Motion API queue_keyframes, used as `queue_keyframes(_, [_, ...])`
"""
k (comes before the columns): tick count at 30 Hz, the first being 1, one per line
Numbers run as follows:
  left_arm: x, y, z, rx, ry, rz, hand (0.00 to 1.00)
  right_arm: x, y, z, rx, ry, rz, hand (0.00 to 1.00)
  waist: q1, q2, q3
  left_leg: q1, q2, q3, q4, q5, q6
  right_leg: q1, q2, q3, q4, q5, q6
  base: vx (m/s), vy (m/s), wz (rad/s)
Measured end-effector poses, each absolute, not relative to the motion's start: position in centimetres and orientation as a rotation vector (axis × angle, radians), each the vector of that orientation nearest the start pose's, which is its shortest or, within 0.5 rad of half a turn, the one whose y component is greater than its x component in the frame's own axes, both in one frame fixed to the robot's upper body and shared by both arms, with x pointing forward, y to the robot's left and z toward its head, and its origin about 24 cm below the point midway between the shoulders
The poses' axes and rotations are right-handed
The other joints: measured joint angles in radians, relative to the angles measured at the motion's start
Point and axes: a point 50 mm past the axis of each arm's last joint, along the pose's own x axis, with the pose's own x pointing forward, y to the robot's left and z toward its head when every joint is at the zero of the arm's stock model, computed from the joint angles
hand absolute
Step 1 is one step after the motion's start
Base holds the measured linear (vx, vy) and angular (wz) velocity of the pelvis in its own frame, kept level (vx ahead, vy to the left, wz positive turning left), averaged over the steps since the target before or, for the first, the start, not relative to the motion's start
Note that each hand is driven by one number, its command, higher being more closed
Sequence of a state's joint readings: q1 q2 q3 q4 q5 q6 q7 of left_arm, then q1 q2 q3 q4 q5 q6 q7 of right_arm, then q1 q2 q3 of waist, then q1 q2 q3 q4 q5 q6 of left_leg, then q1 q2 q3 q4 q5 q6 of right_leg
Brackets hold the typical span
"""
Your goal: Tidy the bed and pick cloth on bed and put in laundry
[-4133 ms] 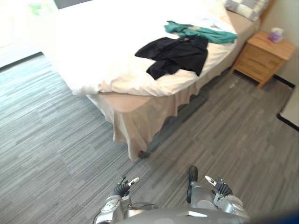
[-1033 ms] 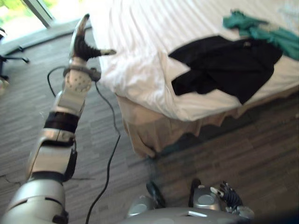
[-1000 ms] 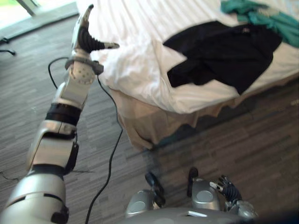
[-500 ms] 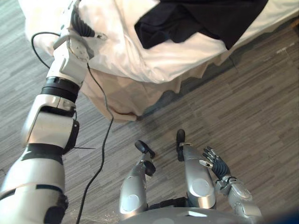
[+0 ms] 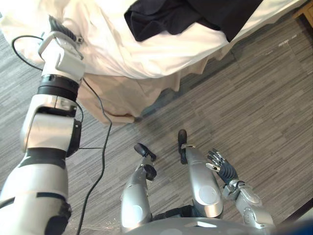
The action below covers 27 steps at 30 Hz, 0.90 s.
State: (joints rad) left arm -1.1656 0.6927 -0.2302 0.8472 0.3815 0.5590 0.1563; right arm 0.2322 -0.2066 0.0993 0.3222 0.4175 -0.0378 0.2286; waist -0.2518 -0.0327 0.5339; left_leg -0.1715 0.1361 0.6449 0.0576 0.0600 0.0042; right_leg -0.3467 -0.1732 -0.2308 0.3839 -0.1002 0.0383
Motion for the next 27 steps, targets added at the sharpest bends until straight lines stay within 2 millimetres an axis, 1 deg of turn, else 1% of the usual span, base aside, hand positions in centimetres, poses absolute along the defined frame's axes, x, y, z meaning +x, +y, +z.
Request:
queue_keyframes(1, [38.6,29.9,25.9,0.983,0.16,0.664,1.0,16.7,-18.4,-6.8,0.259,0.49,0.123,0.0,0.003,0.004,0.002,0.015,-0.006,-0.005,-0.01,0.004,0.0,0.014,-0.004,-0.006,0.001,-0.006,0.0,0.02,-0.022,0.21])
queue_keyframes(2, [38.6,30.0,25.0,0.977,0.145,0.631,1.0,16.4,-18.6,-6.8,0.245,0.493,0.122,0.0,0.007,0.012,0.002,0.037,-0.018,-0.015,-0.028,0.009,0.0,0.036,-0.01,-0.013,0.001,-0.021,-0.002,0.01,-0.024,0.18])
queue_keyframes(3, [38.5,30.0,24.7,0.973,0.137,0.62,1.0,16.3,-18.7,-6.8,0.243,0.496,0.12,0.0,0.008,0.015,0.002,0.042,-0.021,-0.02,-0.032,0.009,0.0,0.043,-0.012,-0.018,0.001,-0.025,-0.003,0.02,-0.022,0.26])
queue_keyframes(5, [38.2,29.7,22.6,0.992,0.079,0.545,1.0,15.5,-19.2,-7.2,0.234,0.517,0.093,0.0,0.025,0.028,-0.001,0.086,-0.034,-0.047,-0.059,0.02,-0.003,0.095,-0.024,-0.048,0.0,-0.041,0.0,0.03,-0.029,0.3])
queue_keyframes(6, [38.1,29.7,22.2,0.995,0.072,0.533,1.0,15.4,-19.3,-7.2,0.226,0.521,0.093,0.0,0.025,0.03,-0.002,0.092,-0.035,-0.053,-0.06,0.02,-0.003,0.105,-0.026,-0.055,0.0,-0.044,0.002,0.05,-0.037,0.34])
queue_keyframes(7, [37.5,29.8,20.7,0.998,0.058,0.499,1.0,15.2,-19.6,-7.5,0.21,0.538,0.085,0.0,0.031,0.033,-0.003,0.118,-0.04,-0.067,-0.068,0.021,-0.004,0.138,-0.031,-0.072,-0.002,-0.054,0.001,0.08,-0.024,0.36])
queue_keyframes(8, [37.0,29.6,19.3,1.015,0.051,0.458,1.0,14.8,-19.9,-7.8,0.212,0.559,0.068,0.0,0.035,0.045,-0.009,0.135,-0.047,-0.081,-0.081,0.025,-0.006,0.164,-0.033,-0.09,-0.011,-0.057,0.002,0.07,-0.016,0.35])
queue_keyframes(9, [36.8,29.5,18.8,1.021,0.05,0.437,1.0,14.7,-20.0,-7.9,0.212,0.564,0.061,0.0,0.038,0.049,-0.011,0.139,-0.049,-0.087,-0.085,0.027,-0.006,0.173,-0.033,-0.095,-0.016,-0.058,0.004,0.09,-0.002,0.35])
queue_keyframes(10, [36.3,29.1,17.3,1.03,0.05,0.387,0.0,14.1,-20.4,-8.2,0.191,0.585,0.046,0.0,0.046,0.068,-0.023,0.149,-0.051,-0.103,-0.098,0.031,-0.007,0.195,-0.033,-0.114,-0.03,-0.059,0.006,0.1,-0.006,0.34])
queue_keyframes(11, [35.7,28.7,15.5,1.027,0.072,0.342,0.0,13.6,-20.8,-8.5,0.177,0.606,0.029,0.0,0.053,0.086,-0.043,0.161,-0.053,-0.113,-0.113,0.034,-0.007,0.217,-0.033,-0.129,-0.045,-0.061,0.009,0.1,-0.006,0.34])
queue_keyframes(12, [35.4,28.6,14.7,1.022,0.083,0.327,0.0,13.4,-20.9,-8.6,0.173,0.617,0.024,0.0,0.053,0.091,-0.054,0.162,-0.054,-0.118,-0.116,0.035,-0.007,0.223,-0.033,-0.136,-0.051,-0.061,0.01,0.14,-0.004,0.34])
queue_keyframes(13, [34.6,28.5,12.6,0.987,0.122,0.3,0.0,12.7,-21.2,-9.2,0.163,0.659,0.008,0.0,0.055,0.105,-0.088,0.174,-0.056,-0.134,-0.13,0.041,-0.013,0.249,-0.027,-0.155,-0.071,-0.06,0.014,0.16,-0.014,0.34])
queue_keyframes(14, [33.7,28.4,10.8,0.951,0.151,0.277,0.0,12.1,-21.3,-9.8,0.17,0.694,-0.016,0.0,0.059,0.109,-0.112,0.198,-0.056,-0.141,-0.139,0.042,-0.014,0.289,-0.016,-0.171,-0.098,-0.056,0.02,0.18,-0.014,0.31])
queue_keyframes(15, [33.4,28.3,10.3,0.94,0.161,0.27,0.0,11.8,-21.4,-10.0,0.171,0.708,-0.025,0.0,0.062,0.111,-0.123,0.204,-0.056,-0.144,-0.143,0.042,-0.014,0.299,-0.011,-0.173,-0.106,-0.054,0.023,0.14,-0.018,0.26])
queue_keyframes(16, [32.4,27.8,8.2,0.893,0.2,0.243,0.0,10.4,-21.3,-10.9,0.197,0.766,-0.067,0.0,0.081,0.115,-0.176,0.214,-0.053,-0.16,-0.147,0.04,-0.02,0.33,-0.001,-0.189,-0.14,-0.052,0.025,0.11,-0.012,0.19])
queue_keyframes(17, [32.0,27.6,7.6,0.881,0.211,0.235,0.0,10.0,-21.3,-11.2,0.203,0.786,-0.079,0.0,0.084,0.116,-0.192,0.216,-0.052,-0.164,-0.147,0.039,-0.024,0.341,0.0,-0.197,-0.151,-0.052,0.025,0.15,-0.024,0.27])
queue_keyframes(19, [29.5,26.6,3.9,0.824,0.282,0.196,0.0,8.5,-21.3,-12.4,0.211,0.874,-0.117,0.0,0.105,0.115,-0.255,0.241,-0.046,-0.188,-0.154,0.032,-0.037,0.397,0.016,-0.222,-0.199,-0.052,0.025,0.13,-0.044,0.24])
queue_keyframes(20, [29.1,26.5,3.3,0.815,0.298,0.191,0.0,8.3,-21.3,-12.5,0.206,0.886,-0.119,0.0,0.107,0.115,-0.265,0.242,-0.044,-0.19,-0.154,0.03,-0.039,0.402,0.018,-0.226,-0.204,-0.052,0.025,0.09,-0.053,0.2])
queue_keyframes(22, [25.8,26.5,-0.4,0.747,0.428,0.191,0.0,7.6,-21.5,-13.0,0.202,0.932,-0.139,0.0,0.113,0.116,-0.301,0.249,-0.039,-0.199,-0.155,0.027,-0.044,0.428,0.028,-0.243,-0.229,-0.051,0.027,0.08,-0.055,0.17])
queue_keyframes(23, [25.2,26.4,-1.1,0.736,0.452,0.192,0.0,7.5,-21.5,-13.1,0.204,0.937,-0.145,0.0,0.116,0.116,-0.302,0.253,-0.037,-0.202,-0.155,0.026,-0.046,0.434,0.029,-0.248,-0.232,-0.05,0.028,0.06,-0.049,0.11])
queue_keyframes(24, [23.6,25.9,-2.8,0.707,0.514,0.18,0.0,7.2,-21.2,-13.3,0.221,0.946,-0.164,0.0,0.13,0.116,-0.306,0.261,-0.035,-0.212,-0.155,0.023,-0.05,0.448,0.033,-0.252,-0.237,-0.05,0.028,0.02,-0.039,0.12])
queue_keyframes(26, [19.6,24.1,-6.6,0.624,0.661,0.147,0.0,6.7,-21.3,-13.6,0.215,0.961,-0.189,0.0,0.143,0.11,-0.331,0.263,-0.033,-0.219,-0.158,0.023,-0.052,0.463,0.037,-0.266,-0.253,-0.05,0.029,0.02,-0.043,0.15])
queue_keyframes(27, [18.7,23.8,-7.4,0.61,0.696,0.139,0.0,6.7,-21.3,-13.6,0.216,0.959,-0.193,0.0,0.148,0.11,-0.335,0.263,-0.031,-0.219,-0.16,0.023,-0.052,0.462,0.037,-0.267,-0.256,-0.05,0.029,0.0,-0.023,0.07])
